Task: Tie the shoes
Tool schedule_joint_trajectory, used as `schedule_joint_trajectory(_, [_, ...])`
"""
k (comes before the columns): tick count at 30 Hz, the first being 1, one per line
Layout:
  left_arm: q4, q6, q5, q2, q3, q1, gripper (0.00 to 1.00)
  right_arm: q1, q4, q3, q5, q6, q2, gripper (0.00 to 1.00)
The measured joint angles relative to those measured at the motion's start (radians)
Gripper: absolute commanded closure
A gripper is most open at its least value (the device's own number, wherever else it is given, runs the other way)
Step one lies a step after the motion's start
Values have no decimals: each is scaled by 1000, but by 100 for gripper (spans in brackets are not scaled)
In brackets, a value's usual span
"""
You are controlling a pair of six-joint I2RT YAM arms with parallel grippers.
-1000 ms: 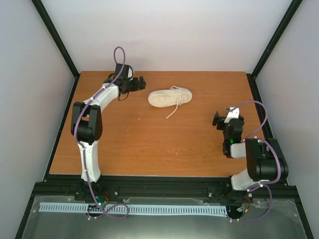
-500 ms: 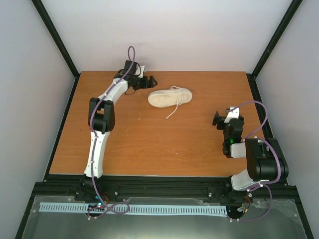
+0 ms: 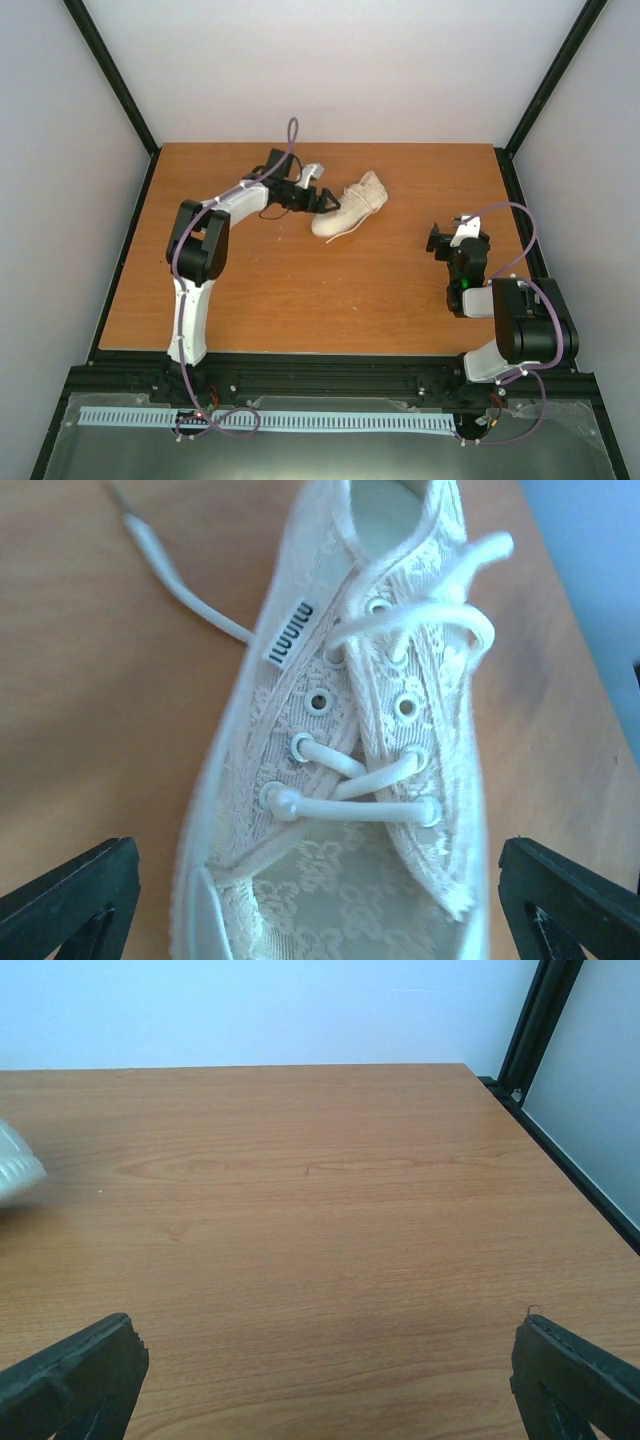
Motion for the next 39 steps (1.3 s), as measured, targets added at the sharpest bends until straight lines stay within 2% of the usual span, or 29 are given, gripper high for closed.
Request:
schedule_joint_trajectory(6, [41, 55, -9, -74, -141, -89, 0, 0, 0, 0, 0, 0, 0, 0])
schedule_joint_trajectory(12, [119, 35, -85, -141, -277, -98, 0, 0, 0, 0, 0, 0, 0, 0])
schedule_joint_trajectory(17, [180, -72, -192, -224, -406, -103, 2, 0, 0, 0, 0, 0, 0, 0])
schedule_joint_trajectory(23, [309, -274, -210, -288, -567, -103, 3, 0, 0, 0, 0, 0, 0, 0])
schedule_joint_trajectory(31, [468, -458, -141, -278, -631, -112, 10, 0, 0, 0, 0, 0, 0, 0])
schedule_joint_trajectory(39, [555, -546, -105, -223, -624, -141, 19, 0, 0, 0, 0, 0, 0, 0])
